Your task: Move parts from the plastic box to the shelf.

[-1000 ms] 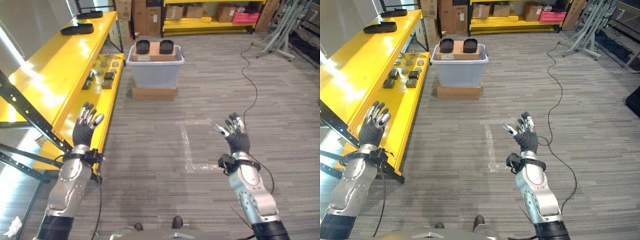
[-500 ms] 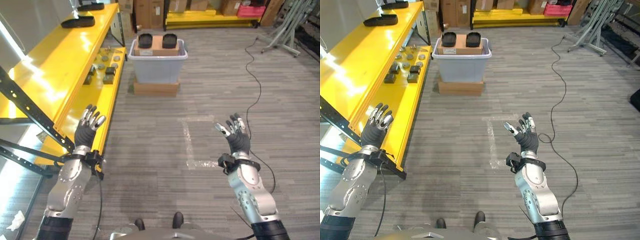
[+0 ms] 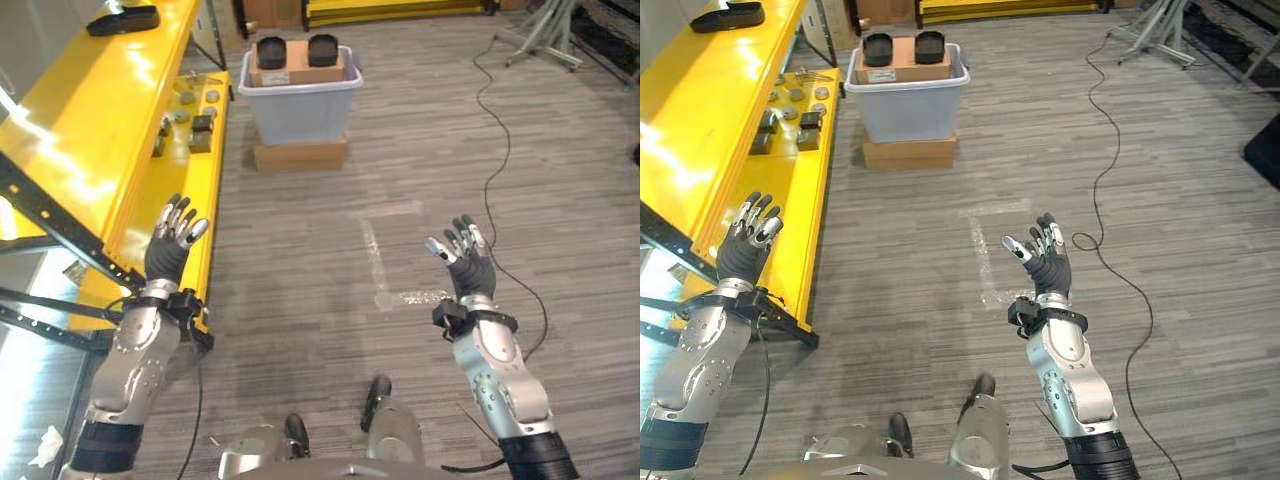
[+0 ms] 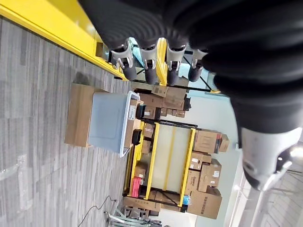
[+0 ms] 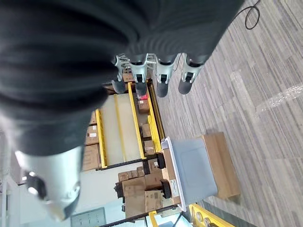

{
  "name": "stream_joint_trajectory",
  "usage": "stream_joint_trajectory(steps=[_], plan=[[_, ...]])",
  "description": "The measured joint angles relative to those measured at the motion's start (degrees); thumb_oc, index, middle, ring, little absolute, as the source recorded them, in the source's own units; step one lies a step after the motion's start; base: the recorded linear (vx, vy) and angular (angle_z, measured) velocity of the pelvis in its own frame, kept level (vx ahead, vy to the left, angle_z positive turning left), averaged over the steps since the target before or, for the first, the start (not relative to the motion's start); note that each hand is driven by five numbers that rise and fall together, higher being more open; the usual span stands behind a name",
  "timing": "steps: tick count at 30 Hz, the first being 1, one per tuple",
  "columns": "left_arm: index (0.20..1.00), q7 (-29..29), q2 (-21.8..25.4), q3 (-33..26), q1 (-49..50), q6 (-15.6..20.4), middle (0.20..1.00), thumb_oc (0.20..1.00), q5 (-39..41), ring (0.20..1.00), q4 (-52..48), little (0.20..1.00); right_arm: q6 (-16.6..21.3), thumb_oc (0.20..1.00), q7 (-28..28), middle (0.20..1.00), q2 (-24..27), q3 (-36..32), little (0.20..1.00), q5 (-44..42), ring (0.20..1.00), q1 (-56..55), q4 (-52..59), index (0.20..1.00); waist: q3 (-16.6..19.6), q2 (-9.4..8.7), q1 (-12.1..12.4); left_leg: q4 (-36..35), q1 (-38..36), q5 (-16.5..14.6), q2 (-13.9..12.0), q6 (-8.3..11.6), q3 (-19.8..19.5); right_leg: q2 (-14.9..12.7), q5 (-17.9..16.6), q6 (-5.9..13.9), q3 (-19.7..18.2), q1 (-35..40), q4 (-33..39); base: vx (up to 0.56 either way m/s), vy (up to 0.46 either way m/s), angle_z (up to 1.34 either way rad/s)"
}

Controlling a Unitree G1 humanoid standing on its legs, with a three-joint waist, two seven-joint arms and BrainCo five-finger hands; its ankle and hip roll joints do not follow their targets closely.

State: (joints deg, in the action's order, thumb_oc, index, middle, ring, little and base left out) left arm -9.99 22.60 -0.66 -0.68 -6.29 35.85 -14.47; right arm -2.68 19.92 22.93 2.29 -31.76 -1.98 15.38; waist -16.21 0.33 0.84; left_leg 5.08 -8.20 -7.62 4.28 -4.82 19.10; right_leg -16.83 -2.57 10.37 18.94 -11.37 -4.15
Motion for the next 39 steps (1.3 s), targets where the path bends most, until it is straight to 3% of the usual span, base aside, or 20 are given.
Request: stream_joint_trajectory(steps=[3, 7, 10, 11, 12, 14, 15, 16, 17, 19, 20, 23, 25, 27, 30, 32, 33, 35, 37, 39], plan=[[1.0, -0.39, 0.01, 0.81, 1.38, 0.02, 1.0, 1.0, 0.02, 1.0, 1.8, 1.0, -0.08, 1.0, -0.74, 1.0, -0.08, -0.52, 1.0, -0.61, 1.0, -0.51, -0.03, 1.0, 0.86, -2.03, -0.15, 3.25, -2.84, -3.9, -0.38, 2.26, -0.37, -0.38, -1.62, -0.63, 1.09, 3.22, 5.29, 0.51, -0.221, 0.05], [1.0, 0.3, -1.55, 1.05, 5.04, 0.31, 1.0, 1.0, 0.05, 1.0, 1.85, 1.0, -0.19, 1.0, -2.46, 1.0, 0.87, -0.75, 1.0, -0.81, 1.0, -2.65, -0.28, 1.0, 2.62, 0.53, -1.0, 5.84, -5.36, -7.25, -6.89, 6.81, -3.39, 4.23, -6.94, -5.36, 1.96, 5.02, -1.9, 0.54, -0.253, 0.25], [1.0, 0.15, -2.21, 1.04, 4.45, 1.49, 1.0, 1.0, 0.68, 1.0, 1.75, 1.0, -0.46, 1.0, -2.8, 1.0, 3.45, -0.75, 1.0, -2.06, 1.0, -1.43, -0.36, 1.0, 3.08, 0.7, -1.3, 10.18, -5.55, -7.14, -10.46, 8.17, -5.02, 5.46, 0.6, -9.12, 2.01, 2.47, -13.66, 0.64, -0.297, 0.25], [1.0, -0.23, -2.17, 1.0, 4.72, 1.83, 1.0, 1.0, 1.42, 1.0, 1.73, 1.0, -0.69, 1.0, -3.31, 1.0, 4.13, -0.59, 1.0, -2.13, 1.0, -0.5, -0.77, 1.0, 3.11, 0.64, -1.44, 13.67, -4.45, -6.77, -11.68, 9.23, -5.0, 5.7, 3.91, -8.19, 2.07, 2.36, -16.58, 0.57, -0.38, 0.05], [1.0, -1.11, -2.13, 0.99, 4.74, 1.94, 1.0, 1.0, 2.67, 1.0, 1.74, 1.0, -1.34, 1.0, -4.24, 1.0, 5.42, -0.71, 1.0, -2.17, 1.0, 0.78, -0.93, 1.0, 3.2, 0.31, -1.56, 23.96, -1.34, -5.7, -14.36, 11.16, -4.7, 6.4, 7.58, -9.09, 1.98, 3.28, -19.12, 0.53, -0.377, 0.02], [1.0, -2.1, -2.12, 0.82, 4.88, 2.27, 1.0, 1.0, 3.66, 1.0, 1.7, 1.0, -1.26, 1.0, -4.87, 1.0, 5.72, -1.13, 1.0, -2.18, 1.0, 1.78, -1.47, 1.0, 3.93, 0.68, -0.83, 30.86, 0.76, -1.26, -17.79, 13.39, -5.29, 8.55, 9.35, -10.31, 2.0, 5.54, -18.42, 0.4, -0.322, -0.18], [1.0, -2.45, -2.06, 0.58, 4.6, 2.42, 1.0, 1.0, 4.05, 1.0, 1.68, 1.0, -1.3, 1.0, -5.12, 1.0, 5.84, -0.95, 1.0, -2.3, 1.0, 1.86, -2.33, 1.0, 4.43, 0.08, -0.91, 33.94, 2.13, 2.71, -18.46, 15.13, -6.31, 9.92, 10.59, -11.63, 1.88, 6.59, -18.23, 0.27, -0.207, -0.06], [1.0, -2.45, -2.25, 0.69, 3.73, 2.44, 1.0, 1.0, 4.65, 1.0, 1.7, 1.0, -1.42, 1.0, -5.92, 1.0, 5.82, -2.03, 1.0, -2.72, 1.0, 0.96, -3.37, 1.0, 4.66, -0.77, -0.85, 42.15, 7.6, 10.86, -20.13, 14.39, -8.24, 10.57, 11.19, -13.58, 2.2, 8.05, -16.32, 0.19, -0.114, -0.09], [1.0, -2.35, -2.85, 0.81, 3.85, 2.69, 1.0, 1.0, 5.1, 1.0, 1.57, 1.0, -1.45, 1.0, -6.32, 1.0, 5.8, -3.66, 1.0, -2.74, 1.0, 0.14, -3.62, 1.0, 4.64, -1.03, 0.09, 51.56, 14.4, 14.37, -21.25, 15.23, -9.38, 11.48, 10.36, -14.14, 2.25, 9.61, -13.69, 0.35, -0.08, -0.2], [1.0, -2.24, -2.95, 0.83, 4.79, 2.66, 1.0, 1.0, 5.65, 1.0, 2.41, 1.0, -1.27, 1.0, -6.8, 1.0, 5.86, -4.76, 1.0, -2.74, 1.0, -0.52, -4.98, 1.0, 4.21, -1.98, 0.07, 59.23, 22.98, 10.49, -18.75, 12.95, -9.37, 11.76, 9.59, -14.82, 2.12, 12.7, -10.11, 0.47, 0.045, -0.25], [1.0, -1.66, -2.98, 0.67, 5.01, 3.31, 1.0, 1.0, 5.57, 1.0, 3.17, 1.0, -1.06, 1.0, -6.88, 1.0, 5.93, -5.36, 1.0, -2.74, 1.0, -1.94, -5.9, 1.0, 3.63, -2.73, 0.28, 56.69, 28.46, 7.01, -16.71, 9.84, -7.79, 11.82, 9.89, -14.48, 2.24, 15.46, -6.58, 0.41, 0.163, -0.15], [1.0, -1.8, -2.21, 0.39, 7.12, 4.47, 1.0, 1.0, 5.61, 1.0, 3.17, 1.0, -1.03, 1.0, -6.94, 1.0, 4.42, -4.05, 1.0, -2.7, 1.0, -2.44, -5.68, 1.0, 2.57, -2.72, 0.8, 29.15, 28.46, 4.91, -14.4, 7.91, -0.95, 13.11, 9.64, -12.87, 2.03, 21.42, -1.6, 0.41, 0.236, -0.25], [1.0, -1.7, -2.47, 0.23, 8.4, 4.95, 1.0, 1.0, 5.59, 1.0, 2.95, 1.0, -0.77, 1.0, -7.27, 1.0, 5.22, -1.46, 1.0, -2.66, 1.0, -3.17, -4.76, 1.0, 2.79, -1.45, 1.14, 5.17, 26.54, 6.39, -9.07, 8.73, -3.43, 13.36, 10.66, -10.81, 0.86, 25.06, 0.35, 0.67, 0.283, -0.27], [1.0, -1.15, -2.98, -0.95, 9.21, 5.52, 1.0, 1.0, 5.59, 1.0, 2.57, 1.0, -0.27, 1.0, -7.4, 1.0, 5.79, 0.22, 1.0, -2.65, 1.0, -3.41, -4.88, 1.0, 2.69, 0.62, 2.12, -4.12, 26.83, 7.47, -8.62, 9.61, -7.18, 14.61, 11.44, -9.54, -0.9, 26.75, 1.52, 0.54, 0.243, -0.37], [1.0, -0.36, -3.69, -2.8, 9.09, 6.39, 1.0, 1.0, 5.63, 1.0, 2.9, 1.0, 0.08, 1.0, -7.37, 1.0, 6.5, 2.38, 1.0, -2.65, 1.0, -3.35, -4.9, 1.0, 0.74, -0.23, 3.57, -2.83, 27.69, 7.54, -7.91, 8.91, -7.79, 12.37, 13.18, -8.03, -1.28, 31.68, 2.03, 0.52, 0.27, -0.44], [1.0, 1.19, -3.37, -3.56, 9.06, 8.2, 1.0, 1.0, 5.85, 1.0, 4.16, 1.0, 1.48, 1.0, -7.07, 1.0, 8.11, 4.59, 1.0, -2.77, 1.0, -2.09, -4.52, 1.0, 0.94, 0.83, 5.43, 4.26, 21.74, 4.08, -8.23, 7.61, -7.95, 9.68, 18.69, -8.2, -2.67, 35.42, -5.07, 0.81, 0.377, -0.62], [1.0, 2.53, -2.75, -3.99, 7.3, 8.38, 1.0, 1.0, 5.82, 1.0, 4.4, 1.0, 1.62, 1.0, -5.41, 1.0, 7.09, 6.32, 1.0, -3.76, 1.0, 1.16, -4.56, 1.0, 0.27, -1.17, 6.07, 10.14, 22.11, 6.9, -6.36, 7.51, -6.35, 6.15, 20.61, -7.21, -2.24, 35.8, -10.81, 0.57, 0.33, -0.26], [1.0, 4.53, -2.36, -2.98, 4.68, 7.38, 1.0, 1.0, 5.61, 1.0, 4.4, 1.0, 1.72, 1.0, -4.12, 1.0, 5.28, 7.47, 1.0, -4.47, 1.0, 4.17, -4.31, 1.0, 0.63, -2.96, 7.9, 12.59, 21.89, 6.76, -4.37, 7.28, -4.29, 1.67, 18.49, -7.02, -2.17, 32.03, -21.27, 0.44, 0.319, 0.04], [1.0, 6.95, -1.71, -1.39, 1.08, 5.68, 1.0, 1.0, 4.88, 1.0, 4.02, 1.0, 2.01, 1.0, -2.39, 1.0, 1.21, 7.59, 1.0, -4.16, 1.0, 7.22, -3.35, 1.0, 0.62, -3.48, 9.08, 11.22, 19.64, 5.98, -0.37, 4.6, -4.47, -4.44, 12.65, -2.6, -2.96, 24.16, -38.82, 0.41, 0.273, 0.33], [1.0, 8.04, -0.4, -0.66, 0.69, 4.61, 1.0, 1.0, 4.25, 1.0, 3.19, 1.0, 2.0, 1.0, -2.11, 1.0, -1.03, 8.71, 1.0, -3.85, 1.0, 8.58, -2.87, 1.0, 0.48, -2.91, 9.65, 9.5, 17.07, 6.57, 0.82, 4.13, -1.88, -5.73, 12.67, -1.35, -3.6, 19.33, -46.81, 0.28, 0.076, 0.31]])
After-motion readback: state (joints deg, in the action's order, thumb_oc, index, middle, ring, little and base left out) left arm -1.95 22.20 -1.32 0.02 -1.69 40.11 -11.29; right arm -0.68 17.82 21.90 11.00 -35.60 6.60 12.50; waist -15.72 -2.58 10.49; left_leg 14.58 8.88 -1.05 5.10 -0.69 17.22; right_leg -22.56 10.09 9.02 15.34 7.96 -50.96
